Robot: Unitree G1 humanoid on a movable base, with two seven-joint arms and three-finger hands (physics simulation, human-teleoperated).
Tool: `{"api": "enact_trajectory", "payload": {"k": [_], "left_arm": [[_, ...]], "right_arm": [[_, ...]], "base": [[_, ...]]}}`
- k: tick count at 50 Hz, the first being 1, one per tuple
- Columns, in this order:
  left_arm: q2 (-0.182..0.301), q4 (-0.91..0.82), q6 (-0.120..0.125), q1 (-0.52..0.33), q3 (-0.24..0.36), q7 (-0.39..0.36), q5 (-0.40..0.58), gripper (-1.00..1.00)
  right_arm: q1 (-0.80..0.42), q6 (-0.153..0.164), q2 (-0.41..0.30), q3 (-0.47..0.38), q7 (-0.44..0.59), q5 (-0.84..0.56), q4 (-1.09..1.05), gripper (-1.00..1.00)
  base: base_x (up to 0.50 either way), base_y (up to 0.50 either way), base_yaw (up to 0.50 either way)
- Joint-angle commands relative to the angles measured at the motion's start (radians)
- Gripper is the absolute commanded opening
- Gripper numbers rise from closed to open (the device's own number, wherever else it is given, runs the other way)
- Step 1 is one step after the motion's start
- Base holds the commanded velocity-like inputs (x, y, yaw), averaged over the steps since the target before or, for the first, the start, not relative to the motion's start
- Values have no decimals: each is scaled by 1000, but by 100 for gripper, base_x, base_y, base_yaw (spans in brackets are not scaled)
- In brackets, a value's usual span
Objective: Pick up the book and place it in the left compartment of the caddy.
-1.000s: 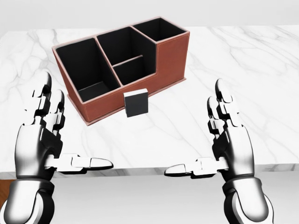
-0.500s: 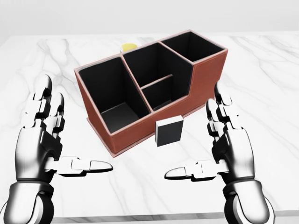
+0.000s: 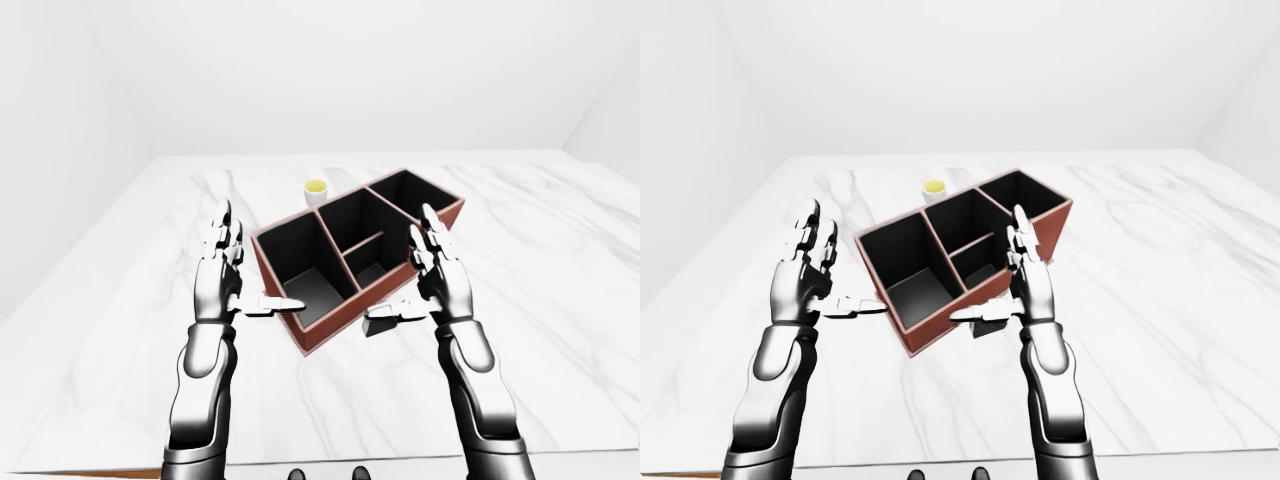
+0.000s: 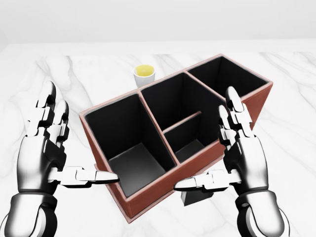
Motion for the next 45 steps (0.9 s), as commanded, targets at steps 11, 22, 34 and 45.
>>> {"api": "enact_trajectory", "payload": {"k": [11, 22, 34, 45], "left_arm": [[1, 3, 0, 7, 2, -3, -2, 100], [1, 1, 0, 15, 3, -4, -3, 100], [2, -7, 0, 21, 9, -5, -2, 100], [1, -6, 0, 24, 5, -5, 2, 100]], "right_arm": [[-16, 0, 4, 6, -8, -5, 11, 100], [1, 0, -12, 10, 7, -38, -15, 100], [69, -83, -96, 2, 178, -523, -92, 100], [155, -175, -107, -28, 280, -873, -73, 100]], "base": [[20, 15, 0], [0, 0, 0], [0, 0, 0], [0, 0, 0]]}}
